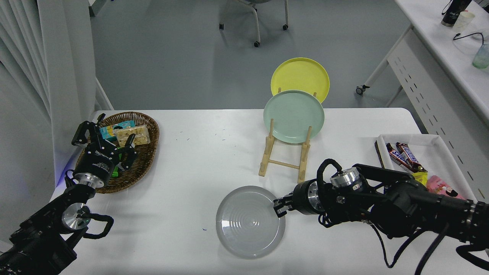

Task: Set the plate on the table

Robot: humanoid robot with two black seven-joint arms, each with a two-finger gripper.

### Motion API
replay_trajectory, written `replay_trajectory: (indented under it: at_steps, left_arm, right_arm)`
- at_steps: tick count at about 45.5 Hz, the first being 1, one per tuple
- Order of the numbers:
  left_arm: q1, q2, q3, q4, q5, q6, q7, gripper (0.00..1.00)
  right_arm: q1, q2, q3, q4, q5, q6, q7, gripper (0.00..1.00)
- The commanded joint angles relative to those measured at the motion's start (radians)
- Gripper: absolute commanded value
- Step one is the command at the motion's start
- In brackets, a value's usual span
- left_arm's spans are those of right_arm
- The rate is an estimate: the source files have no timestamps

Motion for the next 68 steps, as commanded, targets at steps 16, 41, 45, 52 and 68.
replay_trajectory:
  at_steps: [16, 41, 45, 52, 68]
  left_arm:
    - [0.0, 0.0, 0.0, -0.001, 0.0, 0.0, 0.0, 0.98]
    - [0.002, 0.0, 0.0, 0.001, 0.0, 0.0, 0.0, 0.98]
    - [0.002, 0.0, 0.0, 0.001, 0.0, 0.0, 0.0, 0.98]
    - [0.0, 0.0, 0.0, 0.001, 0.0, 0.0, 0.0, 0.98]
    - [0.002, 0.0, 0.0, 0.001, 0.0, 0.0, 0.0, 0.98]
  right_arm:
    - [-0.018, -0.009, 0.046, -0.03, -0.004, -0.002, -0.007, 1.0]
    - [-0.042, -0.03, 0.09, -0.042, -0.242, 0.021, -0.114, 1.0]
    - [-0.058, -0.027, 0.119, -0.031, -0.343, 0.032, -0.163, 1.0]
    - [-0.049, -0.013, 0.141, -0.03, -0.464, 0.036, -0.197, 1.0]
    - [-0.009, -0.009, 0.187, -0.05, -0.826, 0.09, -0.375, 1.0]
